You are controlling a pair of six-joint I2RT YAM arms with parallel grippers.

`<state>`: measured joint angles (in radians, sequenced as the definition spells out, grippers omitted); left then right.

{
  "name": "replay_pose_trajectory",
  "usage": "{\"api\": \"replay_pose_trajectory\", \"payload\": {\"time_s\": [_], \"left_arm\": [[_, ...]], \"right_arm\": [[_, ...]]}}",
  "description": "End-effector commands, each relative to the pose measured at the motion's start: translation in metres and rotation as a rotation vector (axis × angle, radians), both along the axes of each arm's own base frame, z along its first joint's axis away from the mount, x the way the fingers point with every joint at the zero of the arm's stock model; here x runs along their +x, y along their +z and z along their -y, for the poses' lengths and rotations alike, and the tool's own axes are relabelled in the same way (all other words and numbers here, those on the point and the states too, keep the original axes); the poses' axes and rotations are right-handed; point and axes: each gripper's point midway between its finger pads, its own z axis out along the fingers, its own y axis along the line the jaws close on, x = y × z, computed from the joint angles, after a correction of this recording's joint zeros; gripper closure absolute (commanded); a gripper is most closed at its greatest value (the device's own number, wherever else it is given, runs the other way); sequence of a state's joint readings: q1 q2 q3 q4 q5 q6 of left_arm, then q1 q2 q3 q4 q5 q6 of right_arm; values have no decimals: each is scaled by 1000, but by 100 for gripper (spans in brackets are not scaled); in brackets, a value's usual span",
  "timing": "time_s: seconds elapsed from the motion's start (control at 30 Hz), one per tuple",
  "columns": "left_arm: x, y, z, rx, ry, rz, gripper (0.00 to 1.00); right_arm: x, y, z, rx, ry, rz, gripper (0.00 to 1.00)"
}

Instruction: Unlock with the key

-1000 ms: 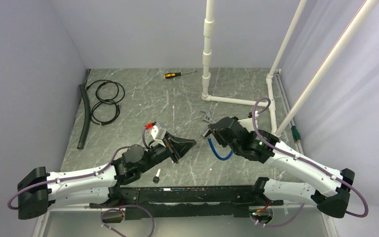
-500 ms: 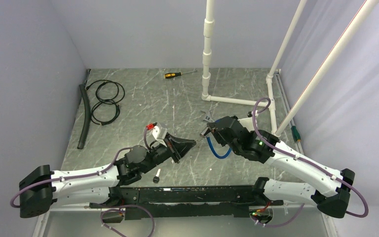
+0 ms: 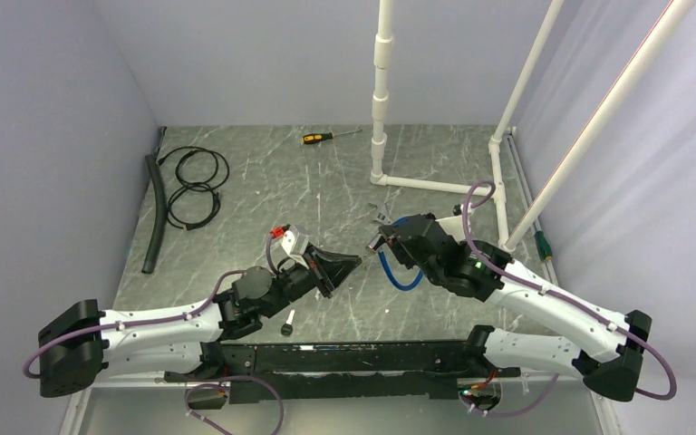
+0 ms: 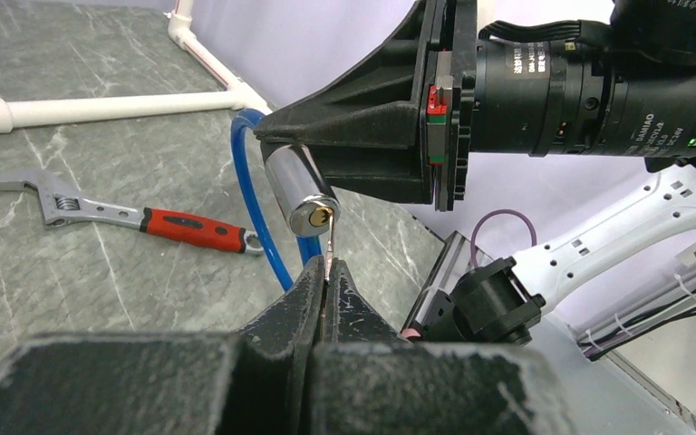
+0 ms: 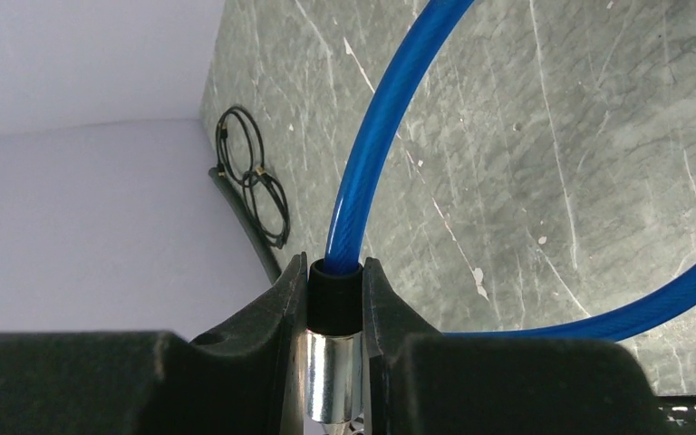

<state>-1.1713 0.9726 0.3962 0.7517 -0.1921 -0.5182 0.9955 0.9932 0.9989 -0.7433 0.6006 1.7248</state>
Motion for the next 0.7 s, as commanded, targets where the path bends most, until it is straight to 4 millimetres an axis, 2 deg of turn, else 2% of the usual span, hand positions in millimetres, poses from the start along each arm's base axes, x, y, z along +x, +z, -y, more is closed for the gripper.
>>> {"api": "replay_pose_trajectory", "payload": {"time_s": [0.0,0.67], "left_arm": [[0,17,-2,-81,8,24,100],[3,10,-6,-76,33,18,100]], "right_arm": [[6,23,-3,63,-3,74,100],[6,20,-6,73,6,78,100]]}}
